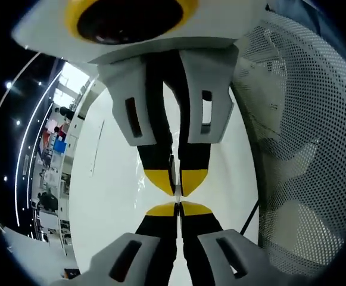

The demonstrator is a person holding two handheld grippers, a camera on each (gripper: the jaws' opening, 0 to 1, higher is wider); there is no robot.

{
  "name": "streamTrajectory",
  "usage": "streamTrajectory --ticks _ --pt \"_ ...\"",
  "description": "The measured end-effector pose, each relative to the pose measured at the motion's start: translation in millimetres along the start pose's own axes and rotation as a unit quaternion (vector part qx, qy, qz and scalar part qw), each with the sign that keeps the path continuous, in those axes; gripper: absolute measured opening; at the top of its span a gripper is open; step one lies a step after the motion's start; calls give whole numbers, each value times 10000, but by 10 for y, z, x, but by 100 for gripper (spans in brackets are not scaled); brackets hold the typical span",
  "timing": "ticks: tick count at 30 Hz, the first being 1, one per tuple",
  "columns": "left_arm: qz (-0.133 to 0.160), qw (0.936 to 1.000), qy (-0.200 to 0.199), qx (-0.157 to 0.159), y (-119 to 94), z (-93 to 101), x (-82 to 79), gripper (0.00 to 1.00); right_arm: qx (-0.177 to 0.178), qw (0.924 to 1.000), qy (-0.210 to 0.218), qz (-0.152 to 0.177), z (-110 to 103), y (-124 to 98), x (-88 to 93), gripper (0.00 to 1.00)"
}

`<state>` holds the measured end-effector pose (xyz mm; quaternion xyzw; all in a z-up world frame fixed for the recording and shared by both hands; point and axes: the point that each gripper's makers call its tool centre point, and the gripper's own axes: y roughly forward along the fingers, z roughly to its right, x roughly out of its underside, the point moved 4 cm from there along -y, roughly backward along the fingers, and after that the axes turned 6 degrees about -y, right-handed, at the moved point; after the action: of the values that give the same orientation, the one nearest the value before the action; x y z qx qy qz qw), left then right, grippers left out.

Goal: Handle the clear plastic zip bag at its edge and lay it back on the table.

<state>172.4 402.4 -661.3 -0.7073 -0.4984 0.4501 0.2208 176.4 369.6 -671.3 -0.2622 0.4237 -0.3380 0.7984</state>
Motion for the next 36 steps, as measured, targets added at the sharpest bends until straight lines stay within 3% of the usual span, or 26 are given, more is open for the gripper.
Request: streamTrajectory --ticks 3,6,11,36 --pt "19 10000 -32 -2 -11 -10 -8 0 16 10000 -44 23 3 -23 -13 1" --pt "22 10000 9 6 -11 -7 -13 0 34 9999 -125 114 11 -33 -44 8" --pt "16 10000 72 37 -13 -7 -38 0 -27 9998 -120 141 -1 -40 -52 0" --pt "-21 9998 -204 72 -26 31 -20 0 -90 9999 -75 7 -27 -56 -37 0"
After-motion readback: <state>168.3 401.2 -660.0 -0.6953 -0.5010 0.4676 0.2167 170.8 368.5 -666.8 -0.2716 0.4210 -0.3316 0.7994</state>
